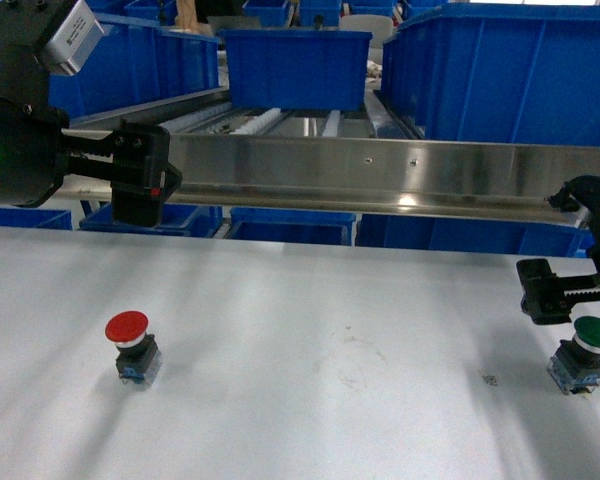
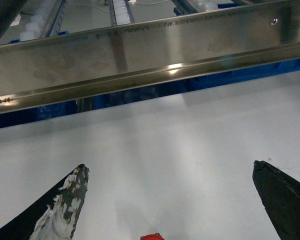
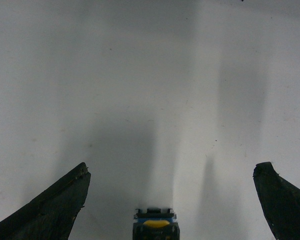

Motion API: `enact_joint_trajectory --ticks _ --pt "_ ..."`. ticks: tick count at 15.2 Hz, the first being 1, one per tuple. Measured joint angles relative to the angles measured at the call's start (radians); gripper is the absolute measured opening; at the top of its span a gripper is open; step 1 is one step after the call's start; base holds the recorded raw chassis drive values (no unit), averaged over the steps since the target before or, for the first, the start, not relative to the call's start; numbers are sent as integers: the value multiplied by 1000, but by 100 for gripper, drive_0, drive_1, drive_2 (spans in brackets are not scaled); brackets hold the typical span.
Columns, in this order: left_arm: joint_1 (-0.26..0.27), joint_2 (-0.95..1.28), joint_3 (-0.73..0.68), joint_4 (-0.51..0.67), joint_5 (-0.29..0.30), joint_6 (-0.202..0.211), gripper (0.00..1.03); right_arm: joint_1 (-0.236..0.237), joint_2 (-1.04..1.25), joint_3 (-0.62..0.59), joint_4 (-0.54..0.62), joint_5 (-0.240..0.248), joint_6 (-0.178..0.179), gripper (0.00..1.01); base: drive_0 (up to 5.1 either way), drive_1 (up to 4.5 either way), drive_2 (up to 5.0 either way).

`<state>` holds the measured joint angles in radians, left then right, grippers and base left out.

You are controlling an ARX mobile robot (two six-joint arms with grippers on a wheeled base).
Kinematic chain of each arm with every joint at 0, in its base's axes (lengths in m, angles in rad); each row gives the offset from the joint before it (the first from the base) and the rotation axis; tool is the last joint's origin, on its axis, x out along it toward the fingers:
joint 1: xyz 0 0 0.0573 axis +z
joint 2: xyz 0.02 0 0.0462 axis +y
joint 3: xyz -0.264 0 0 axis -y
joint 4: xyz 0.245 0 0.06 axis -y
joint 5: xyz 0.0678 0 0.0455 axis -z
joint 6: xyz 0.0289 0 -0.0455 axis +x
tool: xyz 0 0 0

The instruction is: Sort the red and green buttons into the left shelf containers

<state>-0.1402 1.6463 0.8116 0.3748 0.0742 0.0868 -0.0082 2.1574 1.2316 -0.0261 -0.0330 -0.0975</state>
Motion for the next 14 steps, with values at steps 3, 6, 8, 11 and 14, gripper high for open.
enact_joint_trajectory --ticks 3,6,8,11,14 --pt "0 0 0 -1 0 0 98 -14 15 -1 2 16 -5 98 0 0 0" --pt "0 0 0 0 0 0 98 -19 -1 -79 54 6 -5 98 0 0 0" --pt "0 0 0 0 0 0 98 -19 32 -74 74 5 -5 98 0 0 0" --pt "0 0 0 0 0 0 98 -19 66 -51 96 27 -8 98 0 0 0" --pt "0 0 0 0 0 0 98 -19 67 -51 102 48 -5 73 0 0 0"
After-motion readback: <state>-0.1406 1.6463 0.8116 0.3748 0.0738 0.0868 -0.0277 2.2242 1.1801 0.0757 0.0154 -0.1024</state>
